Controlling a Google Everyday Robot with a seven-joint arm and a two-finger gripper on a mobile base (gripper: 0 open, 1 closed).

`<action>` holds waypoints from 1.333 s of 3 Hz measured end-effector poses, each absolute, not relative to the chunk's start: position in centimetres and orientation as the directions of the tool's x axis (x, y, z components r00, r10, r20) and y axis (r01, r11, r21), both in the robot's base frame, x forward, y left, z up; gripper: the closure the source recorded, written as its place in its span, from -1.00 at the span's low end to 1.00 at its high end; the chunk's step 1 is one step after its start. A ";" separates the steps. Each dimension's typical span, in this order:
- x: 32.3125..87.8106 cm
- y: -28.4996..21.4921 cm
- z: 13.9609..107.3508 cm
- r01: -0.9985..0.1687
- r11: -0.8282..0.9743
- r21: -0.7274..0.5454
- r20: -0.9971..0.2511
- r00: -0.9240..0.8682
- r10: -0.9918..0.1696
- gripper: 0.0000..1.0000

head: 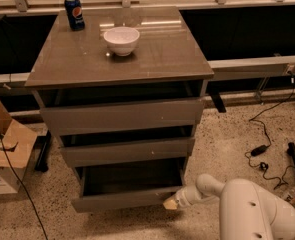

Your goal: Close bottom drawer

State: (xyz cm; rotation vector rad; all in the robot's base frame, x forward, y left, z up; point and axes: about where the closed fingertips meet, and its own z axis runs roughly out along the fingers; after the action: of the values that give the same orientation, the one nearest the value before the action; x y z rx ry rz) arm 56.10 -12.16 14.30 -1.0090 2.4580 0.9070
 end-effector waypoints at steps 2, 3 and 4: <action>58.3 -12.1 14.2 -0.729 0.559 0.396 -0.543 -0.677 -0.498 0.50; 60.8 -12.3 15.1 -0.737 0.580 0.346 -0.584 -0.653 -0.482 0.05; 62.8 -12.3 16.3 -0.750 0.591 0.297 -0.620 -0.622 -0.478 -0.41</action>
Offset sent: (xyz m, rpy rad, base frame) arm 0.1092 -0.0042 0.0070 -0.0247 -0.1874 -0.0641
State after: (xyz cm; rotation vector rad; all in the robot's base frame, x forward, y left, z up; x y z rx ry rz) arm 62.81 -12.26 16.34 -0.9772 2.3382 0.7529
